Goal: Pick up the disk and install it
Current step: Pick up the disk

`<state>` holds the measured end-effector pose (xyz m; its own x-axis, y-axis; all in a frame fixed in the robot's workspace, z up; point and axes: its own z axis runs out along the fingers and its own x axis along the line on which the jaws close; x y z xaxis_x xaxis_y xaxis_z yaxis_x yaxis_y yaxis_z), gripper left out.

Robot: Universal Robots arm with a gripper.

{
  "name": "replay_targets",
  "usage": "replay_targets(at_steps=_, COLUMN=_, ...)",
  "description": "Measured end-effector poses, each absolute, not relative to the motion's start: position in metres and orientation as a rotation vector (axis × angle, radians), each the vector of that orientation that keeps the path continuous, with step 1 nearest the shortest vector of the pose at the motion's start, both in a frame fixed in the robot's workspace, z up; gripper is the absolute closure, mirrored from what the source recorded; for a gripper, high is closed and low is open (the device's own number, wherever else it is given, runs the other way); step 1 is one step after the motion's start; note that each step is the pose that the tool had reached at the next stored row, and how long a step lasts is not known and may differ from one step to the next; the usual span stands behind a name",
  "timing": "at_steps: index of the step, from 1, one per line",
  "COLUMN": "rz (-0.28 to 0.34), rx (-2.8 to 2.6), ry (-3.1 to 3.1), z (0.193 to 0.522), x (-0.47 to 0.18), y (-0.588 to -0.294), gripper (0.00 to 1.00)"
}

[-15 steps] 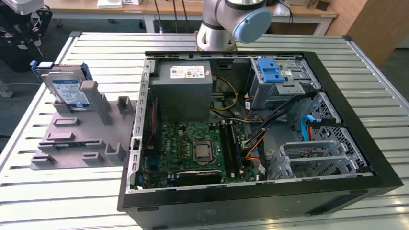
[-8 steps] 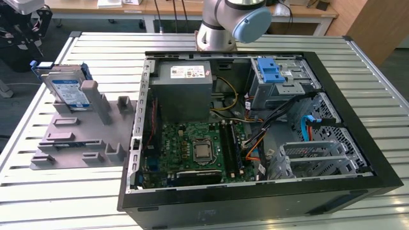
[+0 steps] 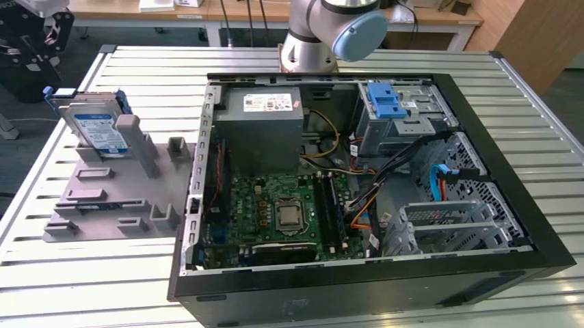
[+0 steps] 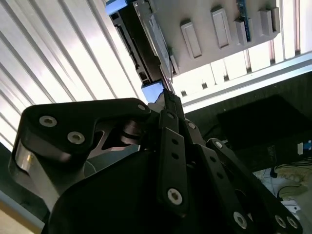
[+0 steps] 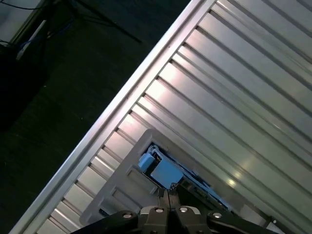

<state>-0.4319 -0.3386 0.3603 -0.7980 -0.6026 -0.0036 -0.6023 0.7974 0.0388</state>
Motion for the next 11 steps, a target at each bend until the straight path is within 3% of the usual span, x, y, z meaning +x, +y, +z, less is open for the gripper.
replay_targets(at_steps=11, rz=-0.060, rx=1.231, ry=-2.886, z=0.3591, x=-0.4320, y=-0.3387, gripper=0.89)
